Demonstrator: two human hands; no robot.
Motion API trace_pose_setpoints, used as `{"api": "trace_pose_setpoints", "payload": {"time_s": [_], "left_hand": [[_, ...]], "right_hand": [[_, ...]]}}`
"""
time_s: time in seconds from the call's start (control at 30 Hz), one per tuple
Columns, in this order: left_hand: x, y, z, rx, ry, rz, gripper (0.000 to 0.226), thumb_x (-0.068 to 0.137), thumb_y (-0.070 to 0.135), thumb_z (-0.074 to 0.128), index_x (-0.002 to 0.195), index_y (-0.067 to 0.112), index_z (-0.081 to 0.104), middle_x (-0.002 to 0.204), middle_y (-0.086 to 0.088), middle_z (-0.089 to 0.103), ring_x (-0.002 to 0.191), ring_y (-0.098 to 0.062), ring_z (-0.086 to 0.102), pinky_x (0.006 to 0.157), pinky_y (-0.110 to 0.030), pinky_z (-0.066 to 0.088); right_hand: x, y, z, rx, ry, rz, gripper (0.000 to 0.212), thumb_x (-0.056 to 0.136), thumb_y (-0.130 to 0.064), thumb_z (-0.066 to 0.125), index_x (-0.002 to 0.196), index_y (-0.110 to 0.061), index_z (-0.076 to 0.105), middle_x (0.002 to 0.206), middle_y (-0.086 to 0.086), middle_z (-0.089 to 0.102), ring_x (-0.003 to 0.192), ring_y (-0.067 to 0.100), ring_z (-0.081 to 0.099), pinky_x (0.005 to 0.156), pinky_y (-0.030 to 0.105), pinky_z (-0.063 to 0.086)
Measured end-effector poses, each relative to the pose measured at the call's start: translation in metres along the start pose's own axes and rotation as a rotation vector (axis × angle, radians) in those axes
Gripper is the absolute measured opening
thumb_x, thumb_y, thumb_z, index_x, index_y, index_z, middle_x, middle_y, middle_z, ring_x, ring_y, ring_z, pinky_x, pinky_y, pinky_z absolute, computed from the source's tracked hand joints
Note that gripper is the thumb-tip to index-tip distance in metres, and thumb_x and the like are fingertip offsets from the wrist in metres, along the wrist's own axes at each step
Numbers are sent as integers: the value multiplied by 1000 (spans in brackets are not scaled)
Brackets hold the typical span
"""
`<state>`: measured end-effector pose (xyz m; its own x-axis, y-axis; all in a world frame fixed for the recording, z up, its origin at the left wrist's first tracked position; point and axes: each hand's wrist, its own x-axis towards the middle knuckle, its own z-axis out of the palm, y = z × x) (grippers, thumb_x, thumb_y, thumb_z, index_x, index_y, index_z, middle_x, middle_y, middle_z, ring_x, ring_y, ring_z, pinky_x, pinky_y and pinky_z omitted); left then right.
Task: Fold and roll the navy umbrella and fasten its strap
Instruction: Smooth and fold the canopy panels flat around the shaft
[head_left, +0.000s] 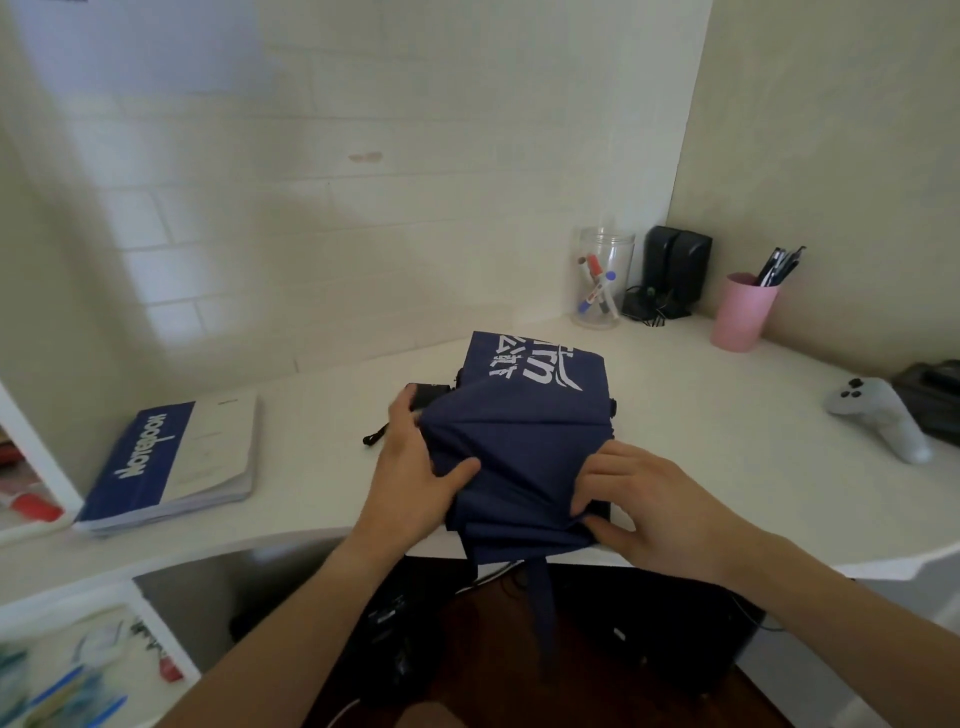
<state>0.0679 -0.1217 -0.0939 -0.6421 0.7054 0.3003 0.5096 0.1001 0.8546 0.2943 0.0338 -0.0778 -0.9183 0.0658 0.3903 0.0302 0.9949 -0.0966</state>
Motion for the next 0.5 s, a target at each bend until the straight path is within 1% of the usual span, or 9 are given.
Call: {"api": "trace_pose_setpoints", "payload": {"time_s": [0.07, 0.1, 0.13, 0.2, 0.23, 0.3, 0.37, 0.43, 0.5], "left_hand": [[-7, 5, -2, 292, 160, 267, 106, 72, 21, 91, 155, 18, 25, 146, -12, 35, 130, -24, 45, 113, -38, 39], [-10, 11, -5, 460, 185, 467, 94, 72, 18, 90, 151, 16, 37, 145, -15, 37, 131, -29, 43, 116, -42, 37], [-10, 16, -8, 595, 125, 684, 76, 76, 12, 85, 144, 15, 50, 145, -17, 42, 132, -34, 43, 117, -47, 36], [-8, 19, -14, 722, -179, 973, 46, 88, 2, 63, 132, 16, 64, 148, -12, 51, 138, -33, 45, 116, -46, 37], [-7, 18, -15, 747, -341, 977, 40, 96, 6, 54, 134, 17, 63, 150, -6, 52, 141, -26, 45, 116, -42, 37], [-6, 10, -19, 805, -527, 860, 41, 108, 31, 40, 146, 24, 53, 159, 3, 45, 148, -14, 36, 121, -36, 32], [-6, 0, -21, 883, -612, 810, 51, 108, 48, 31, 156, 31, 38, 168, 7, 26, 155, -8, 18, 127, -33, 17], [-6, -5, -24, 924, -666, 801, 54, 108, 53, 26, 160, 36, 25, 171, 11, 11, 157, -5, 3, 128, -29, 7], [-5, -7, -25, 912, -677, 786, 54, 108, 55, 25, 160, 40, 18, 171, 13, 6, 156, -2, -3, 128, -26, 2]], "right_hand": [[-1, 2, 1, -9, -7, -9, 7, 86, -23, 68, 91, -29, 69, 96, -16, 65, 90, 11, 57, 78, 28, 51], [-1, 2, 1, -14, -13, -10, 7, 87, -24, 67, 91, -28, 69, 97, -16, 65, 90, 11, 57, 79, 28, 50], [-1, 2, 1, -15, -25, -8, 7, 87, -24, 66, 91, -28, 70, 97, -16, 65, 90, 11, 57, 79, 27, 50], [0, 1, 0, -11, -46, 1, 8, 87, -26, 65, 92, -29, 70, 97, -16, 65, 91, 11, 57, 79, 27, 50], [1, 1, -1, -8, -62, 6, 9, 86, -27, 65, 92, -29, 71, 97, -16, 65, 90, 10, 58, 79, 27, 50], [1, 2, -2, -9, -99, 18, 10, 85, -31, 65, 91, -31, 72, 97, -18, 65, 90, 8, 57, 79, 27, 51], [2, 3, -4, 1, -103, 40, 13, 88, -38, 63, 88, -32, 74, 95, -19, 67, 90, 5, 58, 80, 28, 51], [9, 3, -4, 34, 7, 55, 22, 95, -39, 59, 87, -27, 76, 97, -16, 69, 94, 9, 60, 85, 32, 52], [17, 2, 3, 24, 108, 57, 27, 102, -34, 52, 112, -22, 74, 126, -8, 68, 122, 14, 57, 106, 32, 46]]}}
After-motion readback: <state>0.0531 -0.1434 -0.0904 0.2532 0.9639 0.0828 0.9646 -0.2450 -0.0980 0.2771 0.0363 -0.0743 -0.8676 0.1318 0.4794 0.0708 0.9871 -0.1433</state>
